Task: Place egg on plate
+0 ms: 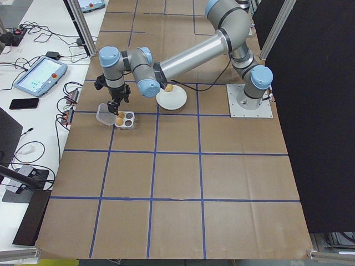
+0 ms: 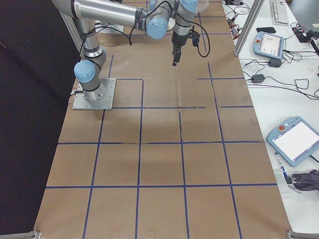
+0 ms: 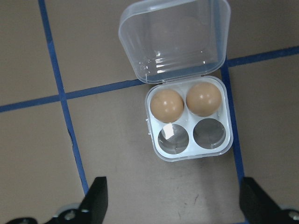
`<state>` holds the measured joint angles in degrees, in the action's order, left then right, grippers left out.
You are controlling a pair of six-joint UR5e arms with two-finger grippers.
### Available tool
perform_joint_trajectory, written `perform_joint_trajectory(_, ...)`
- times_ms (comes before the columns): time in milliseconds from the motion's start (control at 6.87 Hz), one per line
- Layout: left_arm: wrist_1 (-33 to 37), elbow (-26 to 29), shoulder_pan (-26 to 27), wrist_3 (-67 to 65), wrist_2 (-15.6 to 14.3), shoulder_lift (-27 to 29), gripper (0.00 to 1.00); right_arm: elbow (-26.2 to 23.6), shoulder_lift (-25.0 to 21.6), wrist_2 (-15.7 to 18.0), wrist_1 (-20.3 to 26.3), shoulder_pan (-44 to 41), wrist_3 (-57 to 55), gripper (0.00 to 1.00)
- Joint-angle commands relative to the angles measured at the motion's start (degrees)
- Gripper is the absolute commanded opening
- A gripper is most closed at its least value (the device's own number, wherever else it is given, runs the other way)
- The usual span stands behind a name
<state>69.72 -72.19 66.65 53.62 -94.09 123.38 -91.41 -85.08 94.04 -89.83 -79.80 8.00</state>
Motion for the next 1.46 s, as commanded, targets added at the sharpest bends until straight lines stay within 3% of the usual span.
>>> perform_joint_trajectory(0,-0.6,0.6,0.0,15.5,0.5,1.2,1.00,0.0,0.0,0.0,0.0,0.0,0.0,1.00)
perform_joint_trajectory(291,-0.6,3.3,0.0,21.9,0.8,4.5,1.00,0.0,0.0,0.0,0.0,0.0,0.0,1.00)
perform_joint_trajectory(582,2.7,8.4,0.1,22.8,3.0,8.8,1.00,0.0,0.0,0.0,0.0,0.0,0.0,1.00)
perform_joint_trajectory(1310,2.7,8.6,0.3,24.5,3.1,12.4,1.00,0.0,0.0,0.0,0.0,0.0,0.0,1.00)
